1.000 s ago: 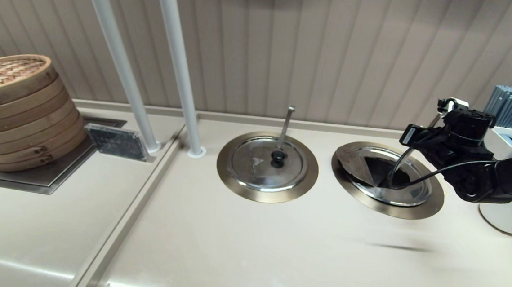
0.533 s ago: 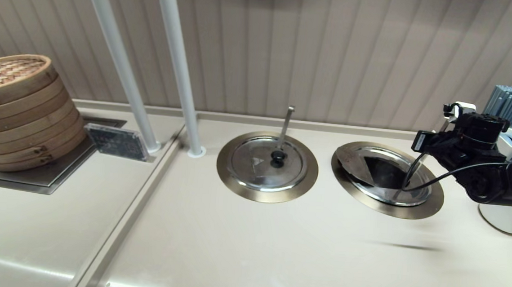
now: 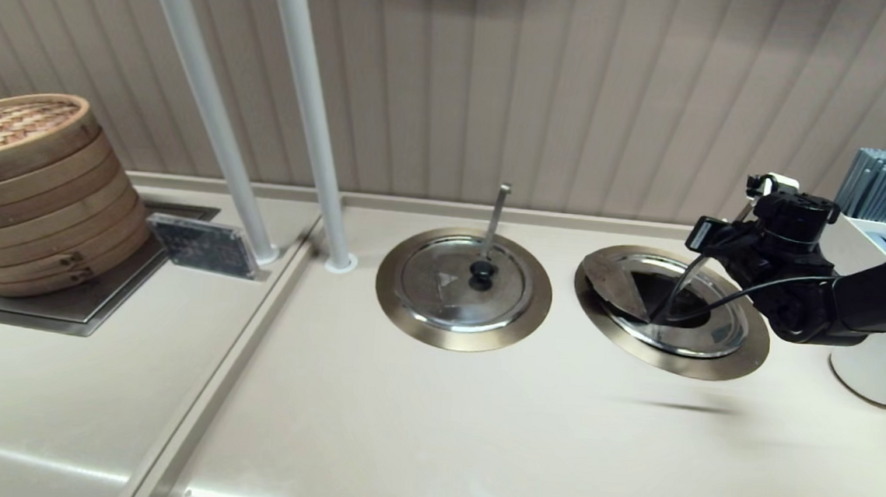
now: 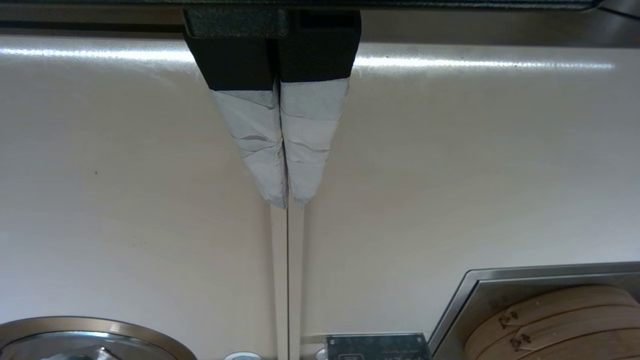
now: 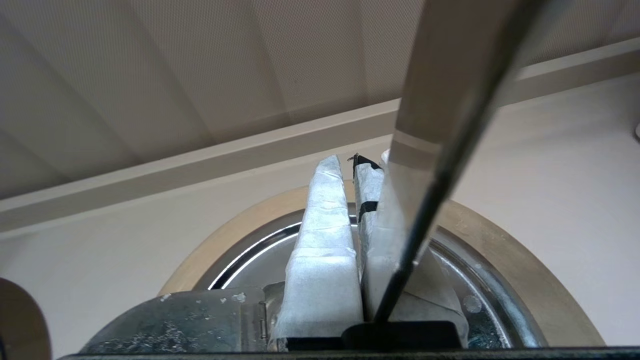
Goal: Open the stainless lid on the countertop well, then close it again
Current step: Stir with a spoon
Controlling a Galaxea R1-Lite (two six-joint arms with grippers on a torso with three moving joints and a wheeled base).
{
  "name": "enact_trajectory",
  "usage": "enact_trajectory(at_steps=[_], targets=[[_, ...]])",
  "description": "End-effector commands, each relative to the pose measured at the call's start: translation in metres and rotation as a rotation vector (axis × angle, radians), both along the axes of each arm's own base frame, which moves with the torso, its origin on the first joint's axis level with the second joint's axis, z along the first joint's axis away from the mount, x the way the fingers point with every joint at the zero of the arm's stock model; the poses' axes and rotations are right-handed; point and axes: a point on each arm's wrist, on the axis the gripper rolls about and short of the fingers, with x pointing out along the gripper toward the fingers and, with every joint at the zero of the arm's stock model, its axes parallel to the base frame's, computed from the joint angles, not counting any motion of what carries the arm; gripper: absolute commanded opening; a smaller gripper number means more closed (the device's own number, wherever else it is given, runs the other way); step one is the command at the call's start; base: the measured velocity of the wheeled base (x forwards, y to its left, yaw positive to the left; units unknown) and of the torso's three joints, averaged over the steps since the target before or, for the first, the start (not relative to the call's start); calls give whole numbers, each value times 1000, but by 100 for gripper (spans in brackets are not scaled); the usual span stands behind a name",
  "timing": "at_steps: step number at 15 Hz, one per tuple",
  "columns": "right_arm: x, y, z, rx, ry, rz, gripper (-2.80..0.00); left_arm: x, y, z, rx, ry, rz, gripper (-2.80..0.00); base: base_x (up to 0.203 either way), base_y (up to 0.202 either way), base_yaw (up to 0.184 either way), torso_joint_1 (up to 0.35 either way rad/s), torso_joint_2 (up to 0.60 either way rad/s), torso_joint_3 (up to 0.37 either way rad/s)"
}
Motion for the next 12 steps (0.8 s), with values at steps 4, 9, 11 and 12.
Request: enact_trajectory(at_steps=[4,9,11,12], targets=[[-10,15,14,46,-32,34,-280,0,0,0,0,0,0,-280,0,0,0,0,0,0],[-19,-14,12,-68,41,-13,-280,0,0,0,0,0,0,-280,0,0,0,0,0,0],[-12,-19,-2,-87,70,-21,-280,0,0,0,0,0,0,-280,0,0,0,0,0,0],[-9,-20,-6,-87,71,-24,-280,0,0,0,0,0,0,-280,0,0,0,0,0,0]])
